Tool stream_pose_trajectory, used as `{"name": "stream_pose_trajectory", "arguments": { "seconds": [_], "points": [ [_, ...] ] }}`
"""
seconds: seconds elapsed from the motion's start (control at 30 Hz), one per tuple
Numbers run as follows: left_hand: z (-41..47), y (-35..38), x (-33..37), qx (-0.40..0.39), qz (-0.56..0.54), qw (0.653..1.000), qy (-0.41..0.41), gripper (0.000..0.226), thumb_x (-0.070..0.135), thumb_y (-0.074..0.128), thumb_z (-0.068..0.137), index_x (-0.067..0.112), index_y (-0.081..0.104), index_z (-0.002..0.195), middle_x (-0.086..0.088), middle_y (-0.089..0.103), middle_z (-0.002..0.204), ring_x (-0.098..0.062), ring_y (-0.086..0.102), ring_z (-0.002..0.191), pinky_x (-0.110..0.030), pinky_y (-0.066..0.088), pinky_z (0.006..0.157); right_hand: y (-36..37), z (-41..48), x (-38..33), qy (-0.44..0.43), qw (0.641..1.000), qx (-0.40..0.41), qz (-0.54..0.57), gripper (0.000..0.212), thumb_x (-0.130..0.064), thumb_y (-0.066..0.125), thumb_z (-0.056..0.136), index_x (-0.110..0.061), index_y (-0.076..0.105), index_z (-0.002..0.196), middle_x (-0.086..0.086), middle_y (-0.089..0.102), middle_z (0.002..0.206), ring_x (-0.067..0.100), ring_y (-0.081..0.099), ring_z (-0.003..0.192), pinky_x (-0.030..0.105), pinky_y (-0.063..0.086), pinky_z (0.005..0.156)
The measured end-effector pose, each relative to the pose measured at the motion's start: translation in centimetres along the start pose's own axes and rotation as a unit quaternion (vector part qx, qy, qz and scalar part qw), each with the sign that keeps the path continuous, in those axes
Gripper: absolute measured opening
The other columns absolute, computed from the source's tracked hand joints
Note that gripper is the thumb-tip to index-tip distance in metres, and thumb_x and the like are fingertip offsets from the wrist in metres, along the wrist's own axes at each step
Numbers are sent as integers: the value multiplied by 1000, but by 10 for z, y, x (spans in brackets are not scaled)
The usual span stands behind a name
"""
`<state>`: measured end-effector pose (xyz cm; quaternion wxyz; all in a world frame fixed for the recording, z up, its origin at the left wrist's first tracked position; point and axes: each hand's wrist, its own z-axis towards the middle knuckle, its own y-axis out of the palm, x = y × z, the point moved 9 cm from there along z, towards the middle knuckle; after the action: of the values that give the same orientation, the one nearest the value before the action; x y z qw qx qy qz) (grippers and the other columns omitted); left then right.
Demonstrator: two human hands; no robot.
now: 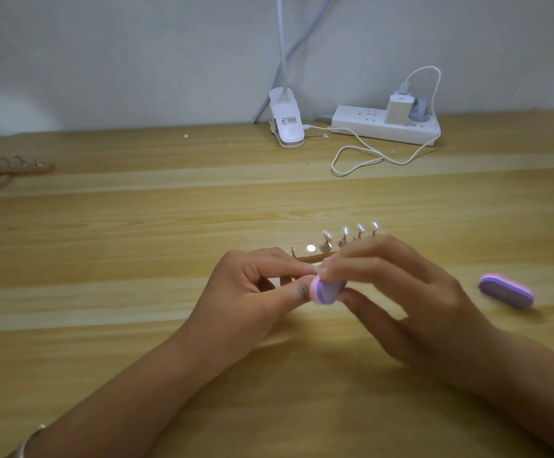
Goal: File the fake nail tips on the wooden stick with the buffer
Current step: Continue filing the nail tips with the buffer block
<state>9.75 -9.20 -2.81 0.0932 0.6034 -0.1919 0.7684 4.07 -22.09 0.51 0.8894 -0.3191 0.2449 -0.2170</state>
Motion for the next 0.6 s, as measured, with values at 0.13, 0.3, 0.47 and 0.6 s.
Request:
{"name": "stream_pose_trajectory", "arguments": {
  "seconds": [0.13,0.3,0.47,0.6],
  "points": [
    [1,0,-4,3,-36,999,-30,16,20,80,76,9,80,89,-18,70,85,-43,56,77,-57,42,65,-6,1,2,-7,1000,6,-17,16,-3,58,97,2,70,105,8,66,104,24,65,98,34,52,90],
    [1,2,-6,-6,-62,997,-43,27,29,76,73,8,79,90,-10,71,82,-16,56,74,-39,38,66,0,0,-6,-14,1000,12,-7,15,3,61,94,2,70,106,9,66,104,27,66,99,38,52,88],
    [1,2,-6,-2,-51,998,-40,18,27,78,75,14,80,88,-14,71,85,-37,51,72,-48,36,65,-9,0,9,14,1000,14,-17,14,-1,61,95,3,69,105,6,65,102,23,65,97,38,52,87],
    [1,2,-6,-1,-50,998,-30,17,21,73,76,13,80,90,-13,72,86,-43,59,84,-57,43,68,2,0,-6,-14,1000,8,-10,15,2,62,95,2,71,107,11,67,105,27,66,99,37,52,87]
  ]
}}
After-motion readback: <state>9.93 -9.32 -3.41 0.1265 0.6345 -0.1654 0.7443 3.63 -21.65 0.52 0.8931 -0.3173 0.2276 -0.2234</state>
